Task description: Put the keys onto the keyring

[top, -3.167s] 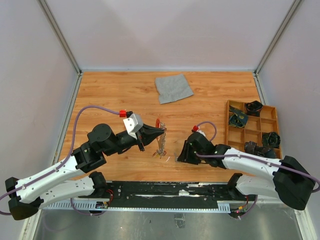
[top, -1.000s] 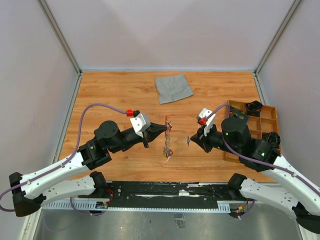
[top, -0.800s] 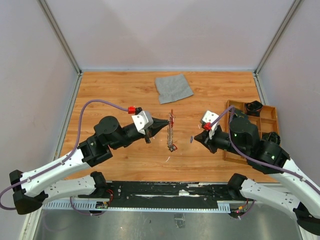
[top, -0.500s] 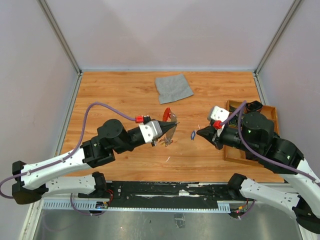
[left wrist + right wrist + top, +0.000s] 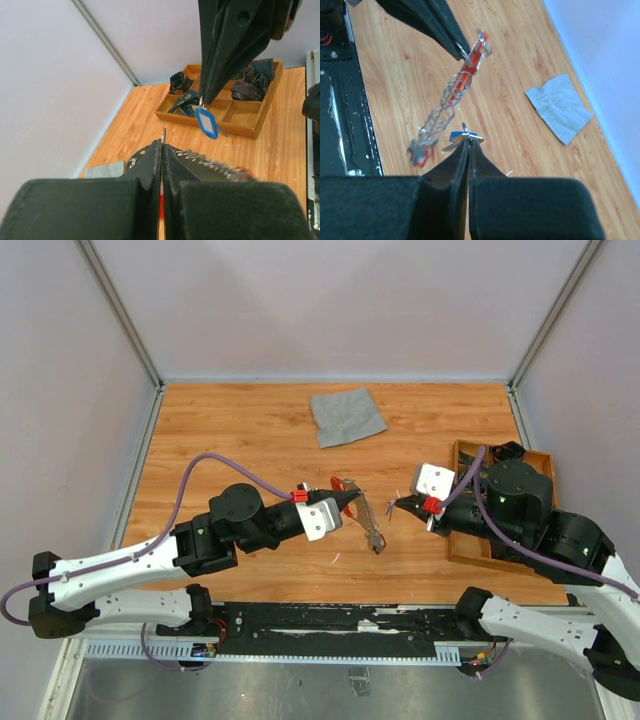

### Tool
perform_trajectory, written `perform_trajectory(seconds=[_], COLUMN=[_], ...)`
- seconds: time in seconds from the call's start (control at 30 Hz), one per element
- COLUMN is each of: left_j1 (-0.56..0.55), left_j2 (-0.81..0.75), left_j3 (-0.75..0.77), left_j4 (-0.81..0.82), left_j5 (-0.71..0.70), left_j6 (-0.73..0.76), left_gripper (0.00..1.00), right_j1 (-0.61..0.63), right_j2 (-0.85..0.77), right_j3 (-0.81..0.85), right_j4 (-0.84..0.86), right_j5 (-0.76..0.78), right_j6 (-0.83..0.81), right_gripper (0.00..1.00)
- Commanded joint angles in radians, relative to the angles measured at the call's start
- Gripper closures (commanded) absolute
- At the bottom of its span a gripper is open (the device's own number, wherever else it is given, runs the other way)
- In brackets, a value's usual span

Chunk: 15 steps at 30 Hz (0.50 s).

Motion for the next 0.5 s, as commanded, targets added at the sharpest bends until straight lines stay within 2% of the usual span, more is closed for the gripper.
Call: perform_trajectory(seconds=[0.0, 0.47], left_j1=[-0.011, -0.013], left_j2=[-0.001, 0.020], left_j3=[0.046, 0.061], left_j4=[0.038, -0.003], left_j5=[-0.013, 0.023], left_j6=[0.021, 0.040], left_gripper=[0.99, 0.99], right_j1=[0.071, 0.279], right_j2=[0.025, 0.107], right_j3=[0.027, 0.086], right_j4=[-0.009, -0.014], right_j5=[0.082, 0.348], right_j6=[-0.086, -0.211], right_gripper=[1.00, 0.99])
